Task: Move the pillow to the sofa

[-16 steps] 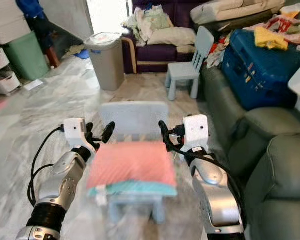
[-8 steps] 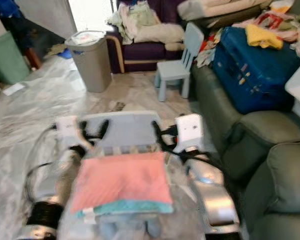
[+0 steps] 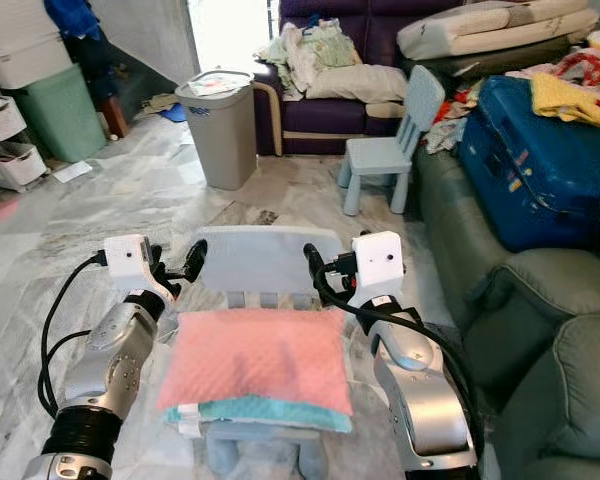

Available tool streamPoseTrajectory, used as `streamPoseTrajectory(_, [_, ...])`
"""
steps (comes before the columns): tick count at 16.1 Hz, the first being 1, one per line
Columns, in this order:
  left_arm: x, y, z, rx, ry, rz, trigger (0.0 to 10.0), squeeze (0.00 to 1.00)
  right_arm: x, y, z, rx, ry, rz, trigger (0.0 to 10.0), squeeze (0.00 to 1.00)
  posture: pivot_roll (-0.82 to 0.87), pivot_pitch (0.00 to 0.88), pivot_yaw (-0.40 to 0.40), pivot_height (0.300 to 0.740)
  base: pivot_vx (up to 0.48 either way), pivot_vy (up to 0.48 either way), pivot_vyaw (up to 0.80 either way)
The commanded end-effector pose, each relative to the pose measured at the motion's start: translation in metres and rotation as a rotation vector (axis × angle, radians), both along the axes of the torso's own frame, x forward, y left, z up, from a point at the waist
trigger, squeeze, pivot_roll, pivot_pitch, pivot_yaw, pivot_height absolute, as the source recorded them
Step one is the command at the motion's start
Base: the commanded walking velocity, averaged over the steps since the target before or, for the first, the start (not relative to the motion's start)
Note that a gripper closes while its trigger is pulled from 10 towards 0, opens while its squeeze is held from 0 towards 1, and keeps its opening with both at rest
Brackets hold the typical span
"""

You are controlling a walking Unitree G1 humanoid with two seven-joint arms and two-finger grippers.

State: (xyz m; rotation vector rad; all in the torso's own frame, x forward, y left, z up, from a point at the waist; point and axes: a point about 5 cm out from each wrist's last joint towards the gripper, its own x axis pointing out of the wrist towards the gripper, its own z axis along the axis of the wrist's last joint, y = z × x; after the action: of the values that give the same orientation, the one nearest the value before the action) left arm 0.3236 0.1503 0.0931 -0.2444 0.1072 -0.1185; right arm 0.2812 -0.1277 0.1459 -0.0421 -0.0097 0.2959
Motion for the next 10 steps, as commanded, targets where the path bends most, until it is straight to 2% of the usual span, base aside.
streamPoseTrajectory(1, [-0.001, 0.004, -0.004, 0.033, 0.013, 0.011, 10.0, 0.0, 0.0, -0.002, 0.001, 0.0, -0.003, -0.001, 10.0, 0.0, -0.2, 0.0, 0.035, 0.74, 0.0, 0.0, 0.0])
streamPoseTrajectory(5, [-0.016, 0.024, -0.022, 0.091, 0.069, 0.044, 10.0, 0.0, 0.003, -0.004, 0.0, 0.005, 0.001, -0.004, 10.0, 0.0, -0.17, 0.0, 0.028, 0.74, 0.0, 0.0, 0.0])
streamPoseTrajectory(8, [-0.038, 0.043, -0.036, 0.152, 0.114, 0.091, 10.0, 0.0, -0.002, -0.006, -0.007, 0.009, 0.036, -0.001, 10.0, 0.0, -0.15, 0.0, 0.02, 0.74, 0.0, 0.0, 0.0])
streamPoseTrajectory(10, [-0.051, 0.049, -0.041, 0.167, 0.134, 0.099, 10.0, 0.0, -0.008, -0.007, -0.011, 0.013, 0.056, 0.005, 10.0, 0.0, -0.13, 0.0, 0.017, 0.74, 0.0, 0.0, 0.0])
